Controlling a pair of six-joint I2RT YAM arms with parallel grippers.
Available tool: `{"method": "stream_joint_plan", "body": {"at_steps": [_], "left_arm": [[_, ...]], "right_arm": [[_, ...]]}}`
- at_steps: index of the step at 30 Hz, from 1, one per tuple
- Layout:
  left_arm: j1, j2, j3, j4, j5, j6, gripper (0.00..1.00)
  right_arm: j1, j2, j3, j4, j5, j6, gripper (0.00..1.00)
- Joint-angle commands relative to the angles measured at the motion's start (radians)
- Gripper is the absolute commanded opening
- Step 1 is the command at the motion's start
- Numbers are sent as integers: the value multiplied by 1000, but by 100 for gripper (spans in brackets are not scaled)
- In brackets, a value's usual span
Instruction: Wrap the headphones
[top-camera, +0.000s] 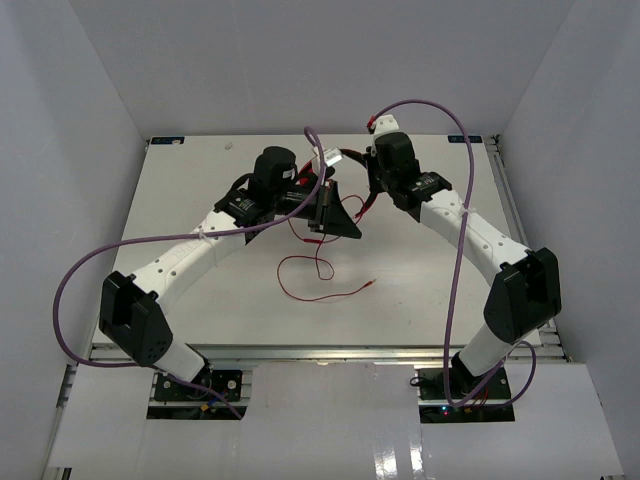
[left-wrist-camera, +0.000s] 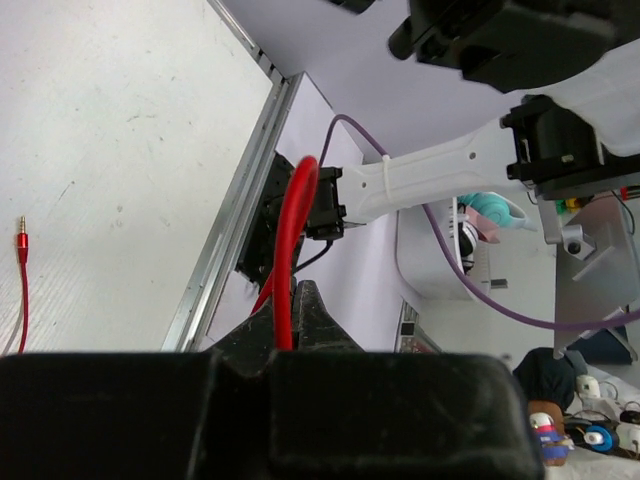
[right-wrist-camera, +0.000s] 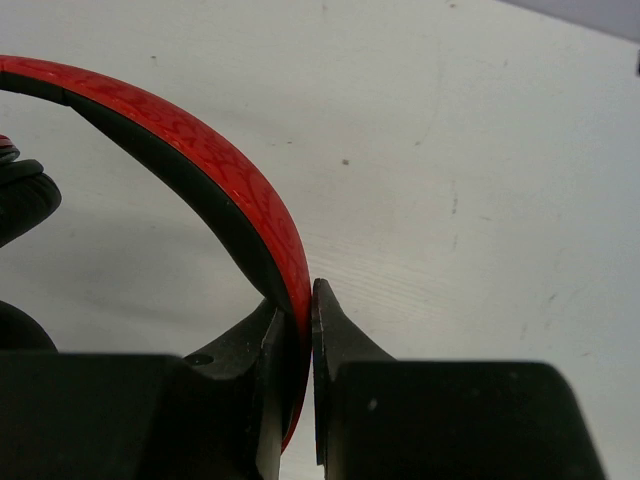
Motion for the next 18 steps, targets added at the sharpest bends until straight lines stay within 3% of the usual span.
{"method": "stream_joint_plan", "body": {"at_steps": [1, 18], "left_arm": [[-56, -2, -49, 109, -128, -28, 0], [-226, -70, -239, 224, -401, 86, 3]], "right_arm": [[-47, -32, 82, 4, -150, 217, 8], [-258, -52, 127, -57, -512, 421, 8]]}}
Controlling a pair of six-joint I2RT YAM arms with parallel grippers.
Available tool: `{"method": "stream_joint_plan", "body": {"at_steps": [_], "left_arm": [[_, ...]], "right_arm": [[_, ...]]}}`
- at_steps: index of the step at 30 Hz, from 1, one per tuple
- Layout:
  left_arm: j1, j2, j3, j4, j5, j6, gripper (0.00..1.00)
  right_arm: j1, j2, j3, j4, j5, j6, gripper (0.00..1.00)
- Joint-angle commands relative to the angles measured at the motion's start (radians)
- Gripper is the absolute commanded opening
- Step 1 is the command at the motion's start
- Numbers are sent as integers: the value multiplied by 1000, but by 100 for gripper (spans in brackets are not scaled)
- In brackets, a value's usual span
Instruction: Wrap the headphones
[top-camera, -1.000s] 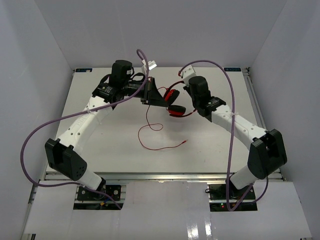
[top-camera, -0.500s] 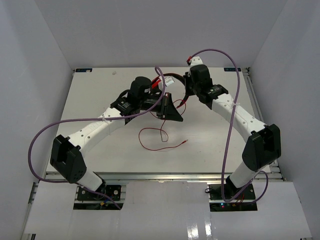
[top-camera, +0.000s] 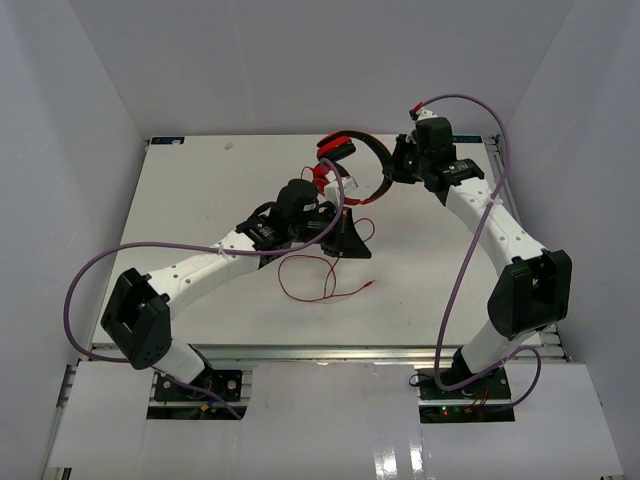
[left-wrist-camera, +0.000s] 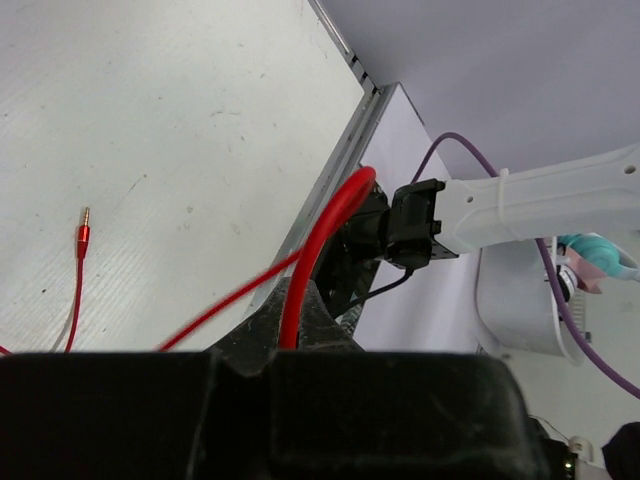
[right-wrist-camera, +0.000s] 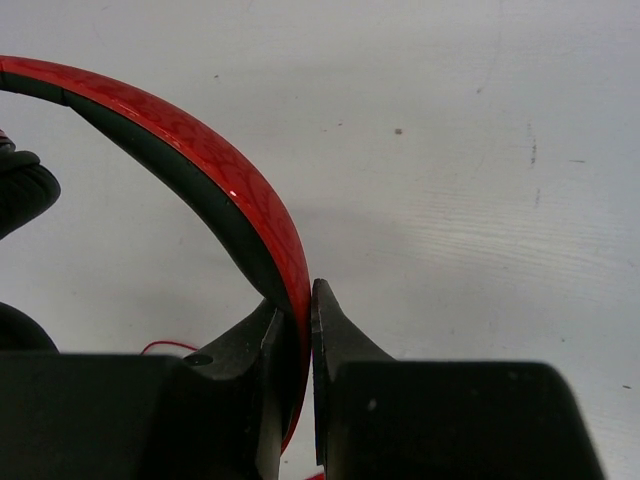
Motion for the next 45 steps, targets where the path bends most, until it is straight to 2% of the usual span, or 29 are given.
{"method": "stream_joint_plan", "body": {"at_steps": [1, 6, 9, 12, 13, 16, 21, 24, 27, 28, 30, 34, 37, 40, 45], "left_arm": [[-80, -71, -60, 91, -97, 73, 4], [-156, -125, -156, 161, -164, 126, 3], [-163, -199, -201, 126, -195, 157, 3], [-160, -270, -162, -51, -270, 225, 2], [-160, -293, -128, -166, -316, 254, 1], [-160, -336, -39, -348, -441, 318, 0], [-154, -385, 30, -532, -676, 354, 0], [-154, -395, 71, -581, -740, 376, 0], [-154, -384, 138, -594, -734, 412, 0], [-154, -383, 141, -594, -726, 415, 0], [-154, -339, 211, -594, -700, 470, 0], [-153, -251, 365, -624, -727, 521, 0], [-150, -181, 442, -631, -764, 573, 0], [-134, -141, 504, -617, -745, 599, 0], [-127, -75, 585, -596, -635, 657, 0]], "right_arm": [[-46, -54, 71, 44, -147, 112, 8], [-85, -70, 89, 44, -153, 94, 8], [-88, -104, 83, 54, -112, -56, 8], [-87, -163, 1, 117, -119, -266, 8], [-88, -198, -55, 157, -117, -344, 8], [-88, -304, -208, 261, -133, -524, 8], [-81, -427, -366, 304, -174, -754, 8], [-75, -482, -436, 296, -190, -895, 8], [-56, -532, -504, 286, -202, -1048, 8], [-55, -533, -505, 284, -205, -1054, 8], [-45, -551, -525, 225, -278, -1192, 8], [-37, -561, -506, 85, -445, -1296, 8], [-28, -563, -493, 21, -510, -1368, 8], [-11, -562, -492, 4, -487, -1363, 8], [10, -517, -480, 29, -385, -1313, 8]]}}
